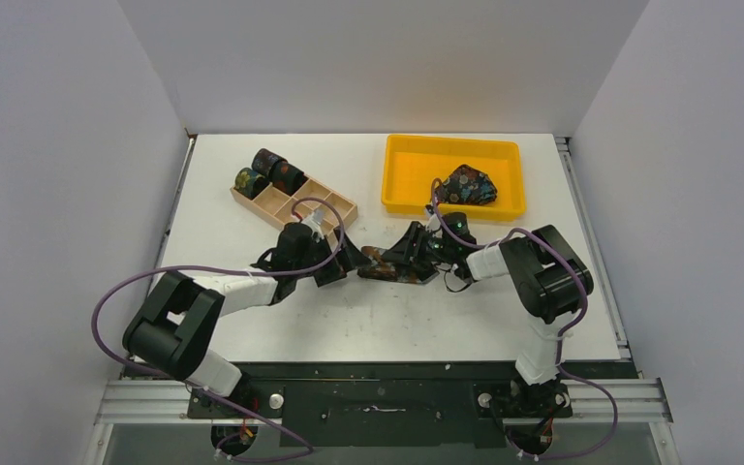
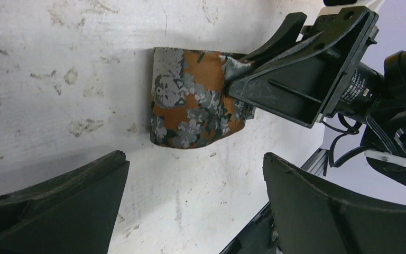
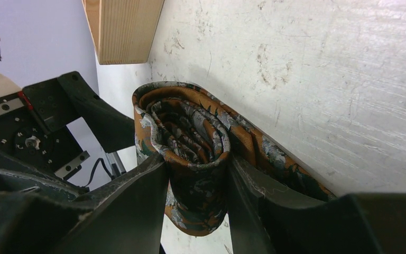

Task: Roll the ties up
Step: Roll the tie at the center of the board.

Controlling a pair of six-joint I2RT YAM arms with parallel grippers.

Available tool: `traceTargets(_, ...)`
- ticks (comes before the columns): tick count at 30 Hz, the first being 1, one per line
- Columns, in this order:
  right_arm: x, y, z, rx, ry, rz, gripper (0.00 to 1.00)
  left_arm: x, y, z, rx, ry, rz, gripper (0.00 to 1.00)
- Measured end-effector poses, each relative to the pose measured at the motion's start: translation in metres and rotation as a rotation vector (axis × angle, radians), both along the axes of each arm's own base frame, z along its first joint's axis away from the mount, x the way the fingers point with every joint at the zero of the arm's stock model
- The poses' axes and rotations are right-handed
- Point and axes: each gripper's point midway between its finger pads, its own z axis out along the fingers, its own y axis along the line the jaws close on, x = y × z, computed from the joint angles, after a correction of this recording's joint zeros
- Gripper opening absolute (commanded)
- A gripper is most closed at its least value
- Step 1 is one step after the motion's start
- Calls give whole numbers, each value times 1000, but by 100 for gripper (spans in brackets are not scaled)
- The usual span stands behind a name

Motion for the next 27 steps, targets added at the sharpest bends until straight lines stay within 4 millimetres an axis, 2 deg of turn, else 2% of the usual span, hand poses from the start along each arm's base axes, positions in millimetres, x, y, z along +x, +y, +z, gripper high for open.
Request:
traceTargets(4, -1, -1, -1, -2, -12, 1, 41, 10, -6, 4, 18, -5, -21, 100)
traceTargets(6, -1, -1, -1, 0, -20, 2, 41, 16, -9, 8, 33, -14, -33, 93)
traceTargets(11, -4, 0, -2, 4, -34, 3, 40, 26, -13, 4, 83, -23, -72, 87)
traceTargets(17, -8, -1, -4, 9, -50, 3, 39, 17, -14, -24, 126, 42, -148, 85)
traceTargets(22, -8, 0, -4, 10, -57, 2, 38, 16, -17, -24, 111, 42, -193, 81)
traceTargets(27, -10, -1, -5, 12, -67, -1, 38, 18, -18, -25, 79, 51, -221, 70)
